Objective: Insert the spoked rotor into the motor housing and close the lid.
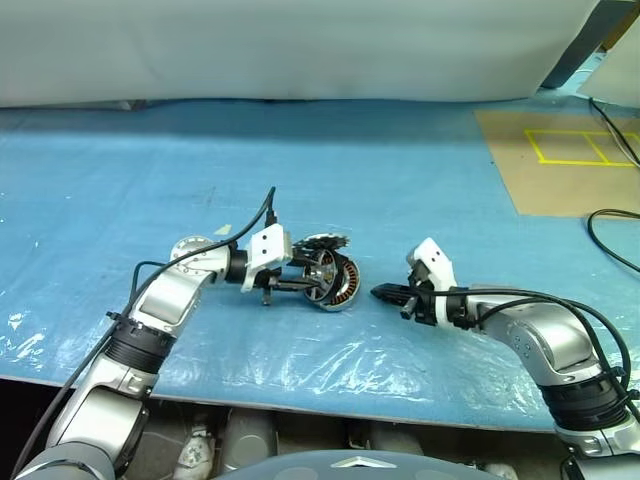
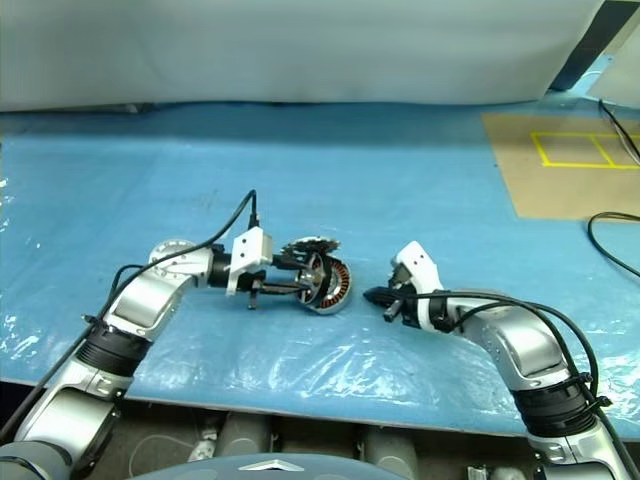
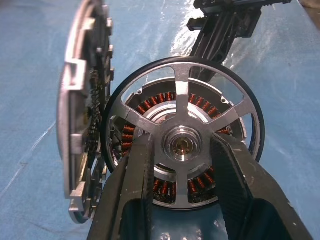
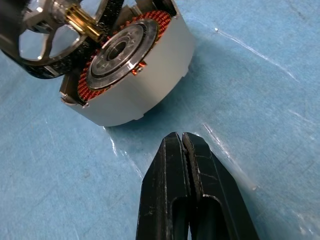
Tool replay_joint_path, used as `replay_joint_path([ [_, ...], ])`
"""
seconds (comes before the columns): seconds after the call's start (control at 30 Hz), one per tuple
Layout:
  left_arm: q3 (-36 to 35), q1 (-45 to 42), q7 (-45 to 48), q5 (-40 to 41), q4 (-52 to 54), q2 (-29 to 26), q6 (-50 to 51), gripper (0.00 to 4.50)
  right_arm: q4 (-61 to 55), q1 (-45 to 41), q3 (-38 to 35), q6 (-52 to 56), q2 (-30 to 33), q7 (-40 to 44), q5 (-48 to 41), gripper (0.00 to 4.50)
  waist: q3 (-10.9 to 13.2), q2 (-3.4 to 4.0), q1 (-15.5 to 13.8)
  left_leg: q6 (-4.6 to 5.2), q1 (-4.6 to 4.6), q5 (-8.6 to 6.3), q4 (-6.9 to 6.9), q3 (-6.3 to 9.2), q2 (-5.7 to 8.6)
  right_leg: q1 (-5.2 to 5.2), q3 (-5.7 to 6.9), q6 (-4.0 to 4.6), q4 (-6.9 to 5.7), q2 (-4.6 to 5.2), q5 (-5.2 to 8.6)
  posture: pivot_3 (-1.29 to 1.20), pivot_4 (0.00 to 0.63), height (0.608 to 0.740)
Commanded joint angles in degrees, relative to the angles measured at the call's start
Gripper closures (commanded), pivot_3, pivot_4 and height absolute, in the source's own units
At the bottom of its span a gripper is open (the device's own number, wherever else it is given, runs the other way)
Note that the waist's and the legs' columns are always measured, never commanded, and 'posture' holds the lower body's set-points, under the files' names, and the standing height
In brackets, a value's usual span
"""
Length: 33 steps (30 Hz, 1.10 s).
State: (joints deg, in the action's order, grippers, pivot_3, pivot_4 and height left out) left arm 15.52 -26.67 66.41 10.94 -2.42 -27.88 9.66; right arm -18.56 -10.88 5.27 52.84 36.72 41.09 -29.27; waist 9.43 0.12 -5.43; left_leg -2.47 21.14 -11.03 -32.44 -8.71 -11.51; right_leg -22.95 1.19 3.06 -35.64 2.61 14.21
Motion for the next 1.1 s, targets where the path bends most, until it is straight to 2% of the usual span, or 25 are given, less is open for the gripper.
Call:
replay_joint_path([
  [0.03, 0.2, -0.5, -2.0, -0.5, -0.1, 1.4, -0.3, 3.19, -0.7, -1.0, -0.5, -0.9, -0.2, -0.1, 0.2, 4.50, 0.0, 0.00, 0.0, 0.00, 0.00, 0.00, 0.00, 0.00, 0.01, 0.01, 0.00, 0.00, 0.00, 0.01, 0.00, 0.00, 0.150, 0.740],
  [0.57, 2.3, -0.8, 4.2, -0.6, 0.4, -1.5, 1.7, 3.19, -0.4, -1.1, -0.6, -0.7, -0.4, -0.7, 0.9, 4.50, 0.0, 0.01, 0.1, 0.00, -0.08, 0.00, 0.00, 0.00, -0.01, 0.06, 0.00, 0.01, 0.00, 0.00, 0.01, 0.00, 0.150, 0.740],
  [0.7, 2.1, -1.9, -1.6, -5.5, -2.9, -0.4, -2.1, 1.90, -0.2, -1.1, -0.4, -0.8, -0.4, -0.8, 1.2, 4.50, 0.0, 0.01, 0.0, 0.00, -0.06, 0.00, 0.00, 0.00, 0.01, 0.07, 0.00, 0.01, 0.00, 0.01, 0.00, 0.00, 0.150, 0.740],
  [0.93, 2.1, -2.4, -2.5, -6.6, -3.4, -0.3, -3.9, 1.90, -0.2, -1.2, -0.4, -0.7, -0.4, -0.6, 1.2, 4.50, 0.0, 0.01, 0.0, 0.00, -0.04, 0.00, -0.01, 0.01, 0.01, 0.06, 0.00, 0.00, 0.01, 0.02, 0.00, 0.00, 0.150, 0.740],
  [1.1, -0.6, -2.0, -3.3, -2.5, -1.3, 1.7, -3.3, 1.90, -0.6, -1.0, -0.6, -0.7, -0.7, -0.1, 0.5, 4.50, 0.0, 0.01, 0.0, 0.00, -0.02, 0.00, -0.01, 0.01, 0.01, 0.06, 0.01, 0.00, 0.02, 0.02, 0.00, 0.00, 0.150, 0.740],
])
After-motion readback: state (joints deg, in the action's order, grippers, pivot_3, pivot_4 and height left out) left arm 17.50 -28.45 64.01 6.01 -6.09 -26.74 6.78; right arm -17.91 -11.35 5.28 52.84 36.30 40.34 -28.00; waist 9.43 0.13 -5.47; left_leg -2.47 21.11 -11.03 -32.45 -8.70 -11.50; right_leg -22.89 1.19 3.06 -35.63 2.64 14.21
